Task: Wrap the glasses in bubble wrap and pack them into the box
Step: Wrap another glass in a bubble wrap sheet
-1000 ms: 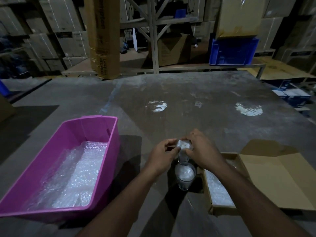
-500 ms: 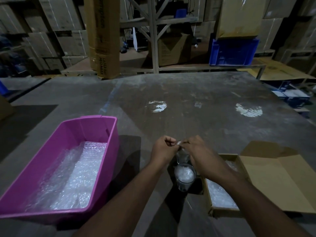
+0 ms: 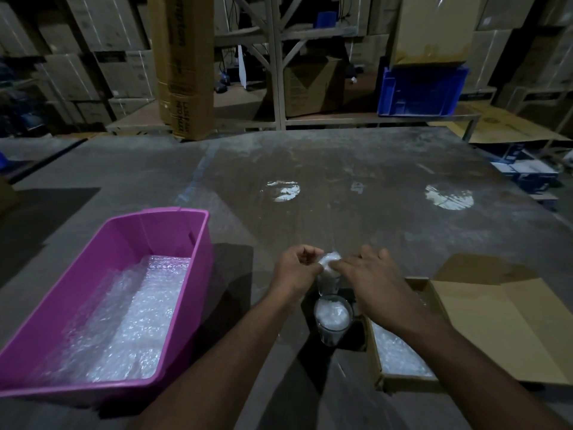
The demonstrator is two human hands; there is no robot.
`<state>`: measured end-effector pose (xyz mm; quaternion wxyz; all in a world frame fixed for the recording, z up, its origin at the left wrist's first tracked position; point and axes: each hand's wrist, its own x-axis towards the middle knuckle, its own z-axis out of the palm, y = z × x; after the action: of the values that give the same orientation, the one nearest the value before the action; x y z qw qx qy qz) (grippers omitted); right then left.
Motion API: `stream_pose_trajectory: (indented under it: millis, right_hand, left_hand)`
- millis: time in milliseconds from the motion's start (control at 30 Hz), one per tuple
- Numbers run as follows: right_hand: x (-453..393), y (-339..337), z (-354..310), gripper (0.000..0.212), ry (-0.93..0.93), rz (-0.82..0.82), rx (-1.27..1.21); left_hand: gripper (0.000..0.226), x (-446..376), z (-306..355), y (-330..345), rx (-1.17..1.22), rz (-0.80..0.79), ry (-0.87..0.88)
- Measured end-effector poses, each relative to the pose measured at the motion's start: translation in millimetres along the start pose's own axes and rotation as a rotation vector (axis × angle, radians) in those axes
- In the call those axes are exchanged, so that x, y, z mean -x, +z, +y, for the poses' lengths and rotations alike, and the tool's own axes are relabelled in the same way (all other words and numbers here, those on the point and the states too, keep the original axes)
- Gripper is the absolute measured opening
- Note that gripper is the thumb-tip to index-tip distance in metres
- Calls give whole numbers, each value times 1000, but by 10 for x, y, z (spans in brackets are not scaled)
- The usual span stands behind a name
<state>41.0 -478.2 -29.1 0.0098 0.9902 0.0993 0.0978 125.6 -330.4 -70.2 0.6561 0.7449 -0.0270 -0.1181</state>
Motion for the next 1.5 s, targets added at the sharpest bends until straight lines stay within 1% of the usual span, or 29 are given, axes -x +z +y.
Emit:
stream_pose_trajectory:
  millis: [67,133,233,300,367,467,633,767,900,1000,1067,1133,1200,1300,1400,1500]
  right_hand:
    - [-6,1,14,68,-2,2,2]
    - [-27,16,18,62,-12,-14,12]
    - [-65,69,14,57,-24,-22,23]
    - [-99,85,14,56,-40,-46,51]
    - [-145,74,4,47,-48,-83,67]
    - [-207,29,-30,37,-54,-160,116]
    - [-276,13,-102,33,-34,-239,136]
    - [-321,-5,-62,36,-39,-292,46]
    - [-329,-84,-15,36,-19,-274,-27]
    - [-296,-108,18,37,65,-260,-109]
    - [-284,-140,51,34,85,-196,-136]
    - [-288,-174,87,30,60,-124,-136]
    - [-290,-198,92,32,-14,-112,-106]
    - [-268,-134,62,39,-109,-135,-74]
    - [-241,-66,41,46,-123,-161,-78]
    - [-247,-39,67,45,-147,-174,-85]
  left_hand:
    - [21,34,10,4,-7,-28,28]
    - [21,48,-13,6,-24,-38,48]
    - [13,20,-56,-2,-94,-1,88]
    - [22,13,-73,-25,-100,38,93]
    - [30,14,-86,-50,-76,40,86]
    - [28,21,-107,-66,-28,0,84]
    - [26,25,-127,-76,-1,-27,85]
    - [26,34,-112,-88,5,-53,76]
    - [23,34,-109,-93,12,-62,69]
    - [22,28,-113,-97,7,-63,65]
    - [23,29,-114,-102,9,-79,56]
    - [24,27,-116,-101,-4,-86,52]
    - [24,18,-121,-98,-32,-77,62]
    - [24,12,-118,-108,-40,-85,56]
    - [26,24,-117,-124,-59,-98,62]
    - [27,48,-117,-126,-64,-108,76]
